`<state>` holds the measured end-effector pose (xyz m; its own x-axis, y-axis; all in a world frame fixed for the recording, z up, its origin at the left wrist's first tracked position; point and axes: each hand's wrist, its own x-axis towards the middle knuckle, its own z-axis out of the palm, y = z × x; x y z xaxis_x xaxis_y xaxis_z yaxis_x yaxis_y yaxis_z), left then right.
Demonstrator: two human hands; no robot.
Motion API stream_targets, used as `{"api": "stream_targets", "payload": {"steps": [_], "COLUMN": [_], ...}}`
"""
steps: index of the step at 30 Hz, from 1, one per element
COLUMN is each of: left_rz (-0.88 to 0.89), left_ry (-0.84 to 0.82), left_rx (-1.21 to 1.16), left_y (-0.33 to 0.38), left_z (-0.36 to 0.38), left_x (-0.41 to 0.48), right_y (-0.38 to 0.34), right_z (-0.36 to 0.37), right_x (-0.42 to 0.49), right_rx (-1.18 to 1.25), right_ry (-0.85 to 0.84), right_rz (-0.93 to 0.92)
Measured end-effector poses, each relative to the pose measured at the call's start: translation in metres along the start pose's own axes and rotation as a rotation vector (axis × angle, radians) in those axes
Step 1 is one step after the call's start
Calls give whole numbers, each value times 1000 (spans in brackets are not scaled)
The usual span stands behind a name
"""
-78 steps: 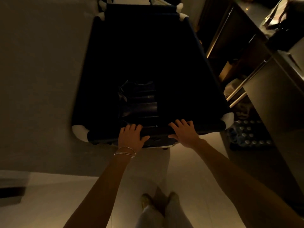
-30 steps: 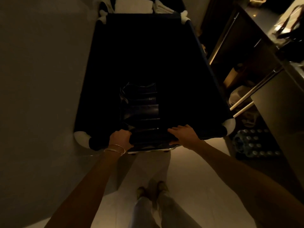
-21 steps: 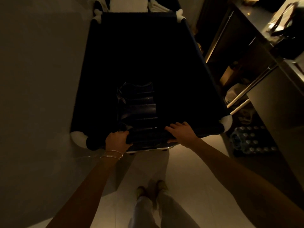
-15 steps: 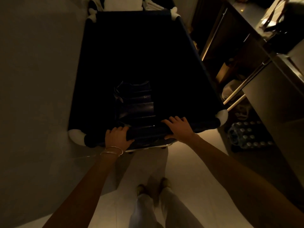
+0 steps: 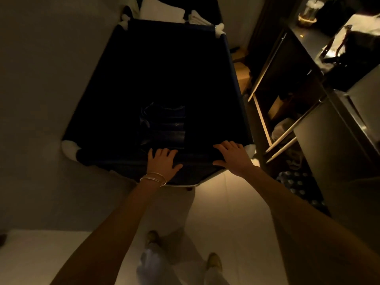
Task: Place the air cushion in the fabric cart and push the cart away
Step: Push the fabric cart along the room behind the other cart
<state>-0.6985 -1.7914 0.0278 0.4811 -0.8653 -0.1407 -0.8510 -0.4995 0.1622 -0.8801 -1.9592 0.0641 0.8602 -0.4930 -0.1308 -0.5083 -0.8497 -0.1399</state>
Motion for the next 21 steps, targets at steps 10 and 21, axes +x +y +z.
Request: {"api": "stream_targets", "payload": {"steps": [10, 21], "left_rz": [-69, -71], "left_ry": [-50, -94], "left_rx": [90, 142], "left_y": [26, 29], "left_z": [4, 10], "left_x": [8, 19], "right_y": [14, 11], "right_z": [22, 35], "right_x": [8, 17], "right_rx": [-13, -133], "right_ry": [-165, -142], "right_rz": [-72, 19]}}
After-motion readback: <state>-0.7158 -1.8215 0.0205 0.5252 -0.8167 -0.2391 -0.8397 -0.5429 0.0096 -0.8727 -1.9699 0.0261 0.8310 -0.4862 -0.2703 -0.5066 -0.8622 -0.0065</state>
